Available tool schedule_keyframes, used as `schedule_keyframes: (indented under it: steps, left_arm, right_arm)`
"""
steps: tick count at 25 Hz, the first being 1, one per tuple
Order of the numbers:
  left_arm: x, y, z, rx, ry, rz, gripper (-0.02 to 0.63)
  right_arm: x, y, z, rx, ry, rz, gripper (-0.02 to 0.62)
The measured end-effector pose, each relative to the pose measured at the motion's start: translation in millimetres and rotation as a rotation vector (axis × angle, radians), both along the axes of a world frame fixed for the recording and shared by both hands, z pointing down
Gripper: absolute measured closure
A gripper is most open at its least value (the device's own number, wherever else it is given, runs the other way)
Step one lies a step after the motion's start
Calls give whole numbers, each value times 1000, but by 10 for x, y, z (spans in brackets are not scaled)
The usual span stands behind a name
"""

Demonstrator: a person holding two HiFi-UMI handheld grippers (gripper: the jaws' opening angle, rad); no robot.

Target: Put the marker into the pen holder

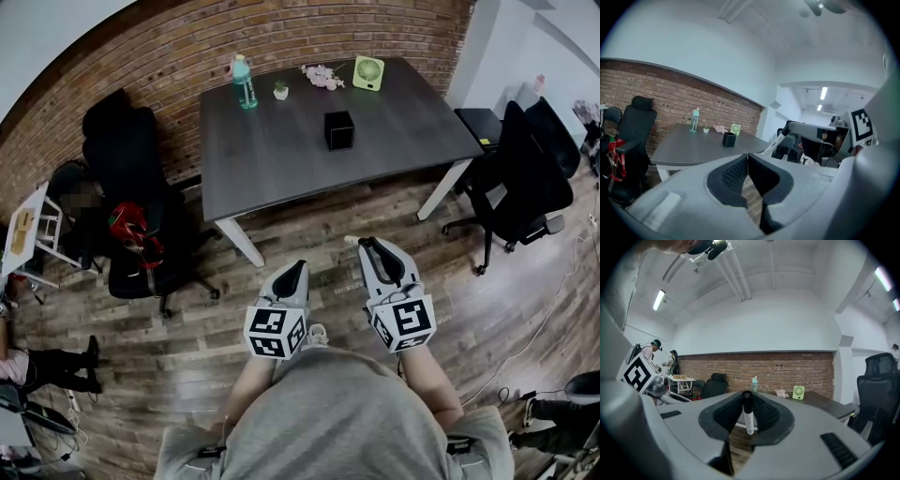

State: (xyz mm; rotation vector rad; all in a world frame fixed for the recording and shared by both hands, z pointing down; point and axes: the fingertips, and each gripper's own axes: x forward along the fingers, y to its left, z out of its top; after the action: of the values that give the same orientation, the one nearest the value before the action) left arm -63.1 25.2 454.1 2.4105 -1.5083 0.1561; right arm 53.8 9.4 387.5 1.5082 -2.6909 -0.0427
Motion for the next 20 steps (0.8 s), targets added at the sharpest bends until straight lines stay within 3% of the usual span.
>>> schedule_keyframes:
  steps: [9,20]
  left_arm:
    - [-211,-649,6,3,-7,33,588]
    - [-378,-1096,58,-7,-1,59,588]
  right_arm:
    - [-212,-615,18,1,-7,26,525]
    - [-413,-1052,52,-9,9,39,525]
